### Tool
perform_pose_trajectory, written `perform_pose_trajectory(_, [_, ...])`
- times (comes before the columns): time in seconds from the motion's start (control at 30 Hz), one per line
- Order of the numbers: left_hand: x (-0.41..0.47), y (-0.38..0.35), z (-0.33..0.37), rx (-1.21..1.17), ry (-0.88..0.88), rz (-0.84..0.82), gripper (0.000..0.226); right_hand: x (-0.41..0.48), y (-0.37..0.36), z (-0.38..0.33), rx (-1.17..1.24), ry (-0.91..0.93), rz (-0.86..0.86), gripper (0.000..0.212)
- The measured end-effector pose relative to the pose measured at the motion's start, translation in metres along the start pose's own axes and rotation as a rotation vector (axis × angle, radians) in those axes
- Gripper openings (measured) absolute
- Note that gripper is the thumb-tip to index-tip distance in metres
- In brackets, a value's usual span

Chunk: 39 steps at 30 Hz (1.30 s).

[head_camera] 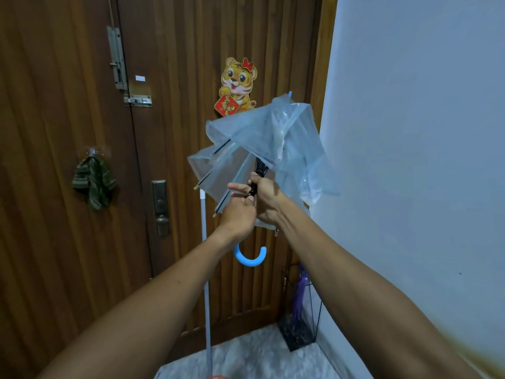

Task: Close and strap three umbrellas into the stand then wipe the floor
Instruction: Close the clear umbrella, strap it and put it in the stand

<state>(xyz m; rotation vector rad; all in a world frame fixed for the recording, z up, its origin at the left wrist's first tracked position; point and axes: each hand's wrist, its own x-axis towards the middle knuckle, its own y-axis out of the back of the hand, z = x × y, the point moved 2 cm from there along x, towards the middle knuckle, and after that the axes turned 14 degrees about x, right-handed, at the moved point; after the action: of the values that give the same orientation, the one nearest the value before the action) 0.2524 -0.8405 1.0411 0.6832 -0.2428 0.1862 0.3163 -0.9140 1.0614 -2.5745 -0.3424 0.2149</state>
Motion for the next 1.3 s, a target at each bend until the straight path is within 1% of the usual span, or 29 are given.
perform_pose_trajectory(0.1, [-0.001, -0.004, -0.005, 0.007, 0.003, -0.001, 0.033, -0.004, 0.0, 0.007, 0.019, 0.002, 0.007, 0.039])
perform_pose_trajectory(0.17, [-0.001, -0.006, -0.005, 0.004, 0.001, 0.018, 0.03, -0.005, 0.001, 0.011, 0.036, 0.003, -0.017, 0.037])
perform_pose_trajectory(0.27, [0.002, -0.007, -0.003, -0.006, 0.018, 0.054, 0.034, -0.009, 0.002, 0.013, 0.09, 0.013, -0.066, 0.033])
perform_pose_trajectory(0.33, [0.0, -0.006, -0.006, -0.013, 0.008, 0.045, 0.038, -0.012, 0.002, 0.012, 0.056, 0.011, -0.067, 0.034])
perform_pose_trajectory(0.4, [-0.002, -0.004, -0.008, -0.023, 0.012, 0.019, 0.041, -0.014, 0.002, 0.012, -0.003, 0.025, -0.06, 0.039])
perform_pose_trajectory(0.47, [0.0, -0.002, -0.008, -0.025, 0.018, 0.015, 0.042, -0.014, 0.0, 0.011, 0.017, 0.039, -0.044, 0.046])
perform_pose_trajectory(0.53, [0.005, 0.001, -0.008, -0.028, 0.03, 0.049, 0.04, -0.016, -0.002, 0.012, 0.064, 0.044, -0.024, 0.029])
perform_pose_trajectory(0.57, [0.008, 0.005, -0.008, -0.025, 0.038, 0.072, 0.039, -0.018, -0.004, 0.013, 0.035, 0.044, -0.006, 0.025])
perform_pose_trajectory(0.63, [0.014, 0.013, -0.011, -0.029, 0.082, 0.116, 0.041, -0.021, -0.002, 0.017, -0.084, 0.049, 0.029, 0.031])
perform_pose_trajectory(0.7, [0.021, 0.023, -0.016, -0.011, 0.138, 0.155, 0.041, -0.027, 0.002, 0.019, -0.212, 0.025, -0.003, 0.037])
perform_pose_trajectory(0.77, [0.025, 0.036, -0.018, 0.029, 0.175, 0.212, 0.042, -0.032, 0.008, 0.018, -0.362, -0.009, -0.059, 0.035])
perform_pose_trajectory(0.8, [0.025, 0.041, -0.019, 0.05, 0.18, 0.238, 0.042, -0.034, 0.013, 0.016, -0.423, -0.006, -0.043, 0.032])
perform_pose_trajectory(0.87, [0.026, 0.049, -0.024, 0.095, 0.175, 0.288, 0.043, -0.032, 0.021, 0.009, -0.459, 0.071, 0.08, 0.026])
perform_pose_trajectory(0.97, [0.016, 0.052, -0.027, 0.137, 0.145, 0.346, 0.048, -0.026, 0.025, -0.009, -0.342, 0.337, 0.356, 0.026])
perform_pose_trajectory(1.03, [0.007, 0.051, -0.029, 0.125, 0.086, 0.368, 0.05, -0.024, 0.018, -0.026, -0.289, 0.483, 0.44, 0.027])
perform_pose_trajectory(1.07, [0.003, 0.049, -0.029, 0.118, 0.042, 0.371, 0.051, -0.023, 0.01, -0.035, -0.27, 0.514, 0.436, 0.033])
perform_pose_trajectory(1.13, [-0.005, 0.045, -0.028, 0.097, -0.046, 0.351, 0.052, -0.015, -0.006, -0.052, -0.196, 0.489, 0.326, 0.06])
perform_pose_trajectory(1.2, [-0.01, 0.039, -0.024, 0.089, -0.098, 0.325, 0.052, 0.007, -0.014, -0.064, -0.072, 0.407, 0.181, 0.099])
perform_pose_trajectory(1.23, [-0.011, 0.037, -0.02, 0.089, -0.111, 0.318, 0.052, 0.021, -0.016, -0.068, -0.027, 0.358, 0.139, 0.119])
perform_pose_trajectory(1.27, [-0.011, 0.034, -0.017, 0.092, -0.123, 0.311, 0.052, 0.026, -0.021, -0.068, -0.022, 0.326, 0.109, 0.132])
perform_pose_trajectory(1.3, [-0.012, 0.031, -0.013, 0.102, -0.14, 0.309, 0.053, 0.016, -0.032, -0.066, -0.052, 0.323, 0.094, 0.136])
